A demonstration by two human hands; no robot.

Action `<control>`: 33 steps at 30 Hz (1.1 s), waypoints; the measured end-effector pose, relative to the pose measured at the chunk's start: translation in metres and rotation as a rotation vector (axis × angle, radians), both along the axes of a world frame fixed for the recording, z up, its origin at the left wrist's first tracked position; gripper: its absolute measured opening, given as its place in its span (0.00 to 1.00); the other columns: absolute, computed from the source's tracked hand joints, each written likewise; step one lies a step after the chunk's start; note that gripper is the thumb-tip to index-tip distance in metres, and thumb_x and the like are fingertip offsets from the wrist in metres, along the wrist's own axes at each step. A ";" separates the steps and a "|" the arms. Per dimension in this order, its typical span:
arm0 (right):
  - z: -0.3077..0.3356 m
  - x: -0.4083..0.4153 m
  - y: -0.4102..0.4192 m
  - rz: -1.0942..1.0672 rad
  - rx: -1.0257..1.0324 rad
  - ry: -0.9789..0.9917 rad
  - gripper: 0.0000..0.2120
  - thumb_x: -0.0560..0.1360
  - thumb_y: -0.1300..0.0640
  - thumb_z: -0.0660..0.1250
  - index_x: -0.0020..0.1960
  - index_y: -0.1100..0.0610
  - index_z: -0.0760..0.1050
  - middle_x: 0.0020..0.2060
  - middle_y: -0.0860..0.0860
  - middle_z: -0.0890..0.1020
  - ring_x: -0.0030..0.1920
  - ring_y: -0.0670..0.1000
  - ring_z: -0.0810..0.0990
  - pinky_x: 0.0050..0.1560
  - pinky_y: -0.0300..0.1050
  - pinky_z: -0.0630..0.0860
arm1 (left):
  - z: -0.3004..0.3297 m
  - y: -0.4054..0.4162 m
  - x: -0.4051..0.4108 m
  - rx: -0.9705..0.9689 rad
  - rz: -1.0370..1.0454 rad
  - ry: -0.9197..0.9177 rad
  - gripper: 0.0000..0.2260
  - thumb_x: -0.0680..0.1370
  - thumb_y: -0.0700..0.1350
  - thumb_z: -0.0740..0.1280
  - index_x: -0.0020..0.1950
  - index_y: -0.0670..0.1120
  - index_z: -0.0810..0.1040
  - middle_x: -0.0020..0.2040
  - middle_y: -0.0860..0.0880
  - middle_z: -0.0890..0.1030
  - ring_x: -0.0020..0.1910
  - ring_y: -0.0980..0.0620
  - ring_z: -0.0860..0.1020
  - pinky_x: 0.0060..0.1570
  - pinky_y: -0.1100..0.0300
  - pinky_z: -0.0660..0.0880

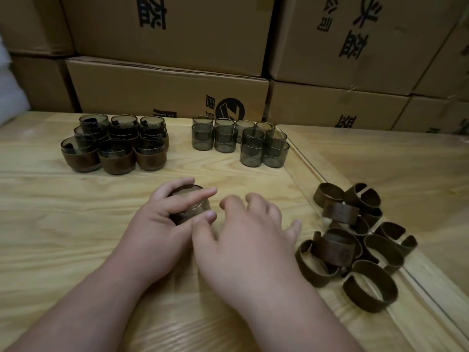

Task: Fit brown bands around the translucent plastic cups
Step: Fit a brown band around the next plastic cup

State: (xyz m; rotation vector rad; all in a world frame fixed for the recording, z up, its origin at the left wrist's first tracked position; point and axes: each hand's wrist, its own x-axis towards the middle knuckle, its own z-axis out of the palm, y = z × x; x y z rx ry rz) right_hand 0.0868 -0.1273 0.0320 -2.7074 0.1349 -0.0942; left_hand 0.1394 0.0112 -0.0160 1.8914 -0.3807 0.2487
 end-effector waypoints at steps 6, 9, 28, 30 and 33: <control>0.003 -0.005 -0.006 -0.027 -0.026 0.221 0.34 0.75 0.28 0.50 0.75 0.43 0.58 0.80 0.50 0.51 0.81 0.60 0.42 0.67 0.82 0.40 | -0.002 0.001 0.001 -0.013 -0.005 -0.020 0.16 0.65 0.60 0.73 0.51 0.73 0.83 0.65 0.67 0.75 0.63 0.72 0.73 0.53 0.82 0.66; 0.004 -0.003 -0.009 -0.033 -0.013 0.250 0.34 0.75 0.27 0.51 0.76 0.44 0.59 0.78 0.50 0.56 0.81 0.59 0.47 0.69 0.81 0.43 | -0.002 -0.001 0.002 0.001 0.005 -0.026 0.17 0.65 0.61 0.73 0.52 0.74 0.82 0.65 0.65 0.76 0.64 0.71 0.73 0.55 0.81 0.65; 0.000 0.005 -0.016 -0.026 0.129 -0.013 0.25 0.76 0.33 0.60 0.67 0.45 0.70 0.60 0.47 0.74 0.61 0.51 0.74 0.52 0.51 0.74 | -0.003 -0.002 0.004 0.020 0.032 -0.037 0.23 0.69 0.43 0.81 0.53 0.70 0.83 0.60 0.60 0.79 0.57 0.70 0.76 0.53 0.81 0.66; 0.001 0.006 -0.017 -0.034 0.162 -0.095 0.23 0.76 0.34 0.61 0.67 0.44 0.71 0.56 0.44 0.73 0.58 0.48 0.74 0.48 0.46 0.69 | -0.004 -0.001 0.004 0.039 0.022 -0.031 0.25 0.70 0.40 0.80 0.52 0.71 0.83 0.59 0.62 0.79 0.57 0.69 0.77 0.53 0.81 0.67; 0.002 0.010 -0.019 -0.056 0.235 -0.217 0.23 0.77 0.36 0.62 0.69 0.42 0.71 0.59 0.40 0.74 0.59 0.45 0.75 0.51 0.43 0.68 | -0.004 -0.001 0.003 0.062 0.001 -0.016 0.24 0.68 0.43 0.81 0.53 0.70 0.83 0.59 0.63 0.79 0.58 0.64 0.78 0.53 0.78 0.69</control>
